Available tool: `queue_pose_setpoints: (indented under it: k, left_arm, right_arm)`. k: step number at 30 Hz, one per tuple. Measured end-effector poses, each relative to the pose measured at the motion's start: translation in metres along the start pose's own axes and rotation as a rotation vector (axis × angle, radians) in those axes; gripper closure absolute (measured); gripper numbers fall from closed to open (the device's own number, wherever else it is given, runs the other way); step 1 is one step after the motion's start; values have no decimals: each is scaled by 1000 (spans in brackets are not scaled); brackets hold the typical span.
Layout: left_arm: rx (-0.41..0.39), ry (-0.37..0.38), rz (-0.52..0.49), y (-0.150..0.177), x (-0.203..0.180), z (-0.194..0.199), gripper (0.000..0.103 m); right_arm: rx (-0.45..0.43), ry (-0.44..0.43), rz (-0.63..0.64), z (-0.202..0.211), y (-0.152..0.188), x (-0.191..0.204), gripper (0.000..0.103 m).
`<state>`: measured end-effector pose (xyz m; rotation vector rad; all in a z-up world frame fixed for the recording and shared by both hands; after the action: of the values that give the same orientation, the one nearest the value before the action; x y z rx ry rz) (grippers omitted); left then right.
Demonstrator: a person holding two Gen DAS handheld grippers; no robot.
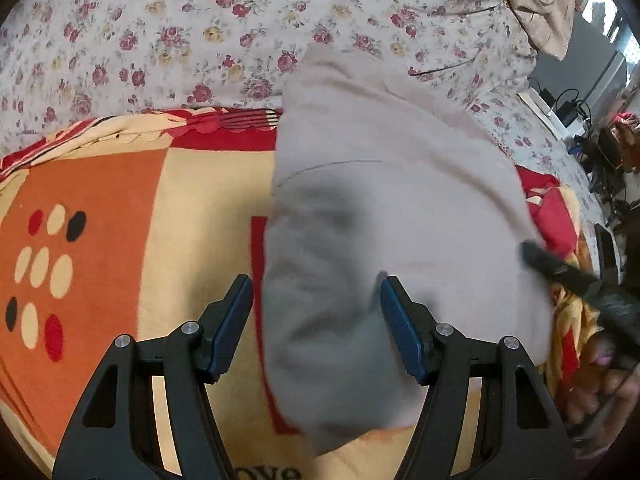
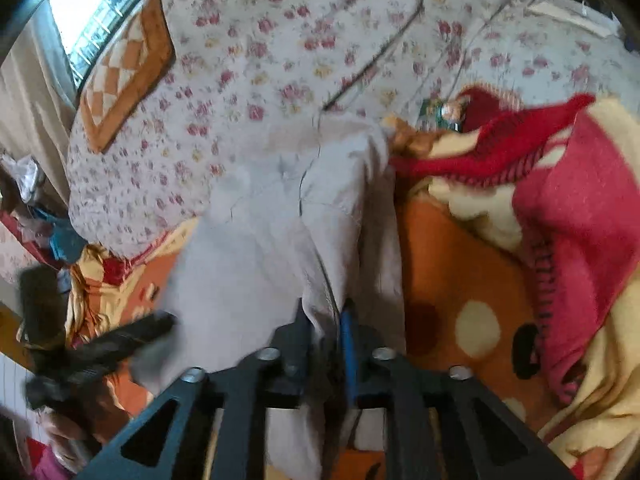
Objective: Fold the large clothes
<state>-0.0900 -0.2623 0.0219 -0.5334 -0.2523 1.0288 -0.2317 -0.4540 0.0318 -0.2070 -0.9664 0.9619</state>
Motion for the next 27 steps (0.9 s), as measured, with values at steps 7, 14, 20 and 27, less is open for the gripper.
queue_pose_setpoints:
  k: [7, 14, 20, 27]
  left_arm:
    - [-9, -9, 10, 0, -3, -8, 36]
    - [-22, -28, -6, -2, -8, -12, 34]
    - [-23, 2, 0, -3, -11, -17, 32]
    - [-21, -21, -4, -1, -11, -19, 32]
  right_arm:
    - [-89, 44, 136, 13, -26, 37, 52]
    - [-39, 115, 210, -48, -55, 32, 55]
    - [32, 251, 82, -90, -59, -25, 57]
    - [-9, 218, 96, -51, -56, -5, 57]
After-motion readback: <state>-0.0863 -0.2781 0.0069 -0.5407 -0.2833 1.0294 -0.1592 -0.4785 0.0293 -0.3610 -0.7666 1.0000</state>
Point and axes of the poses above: each gripper's, at about its wrist camera, not at the fingertips, and z roughly against the way its jaws point, x to its left, y to its underside, the point moved 3 cm from there along -z, roughly the way its jaws point, and after that the axes turned 12 degrees about -y, right-handed, at the moved point
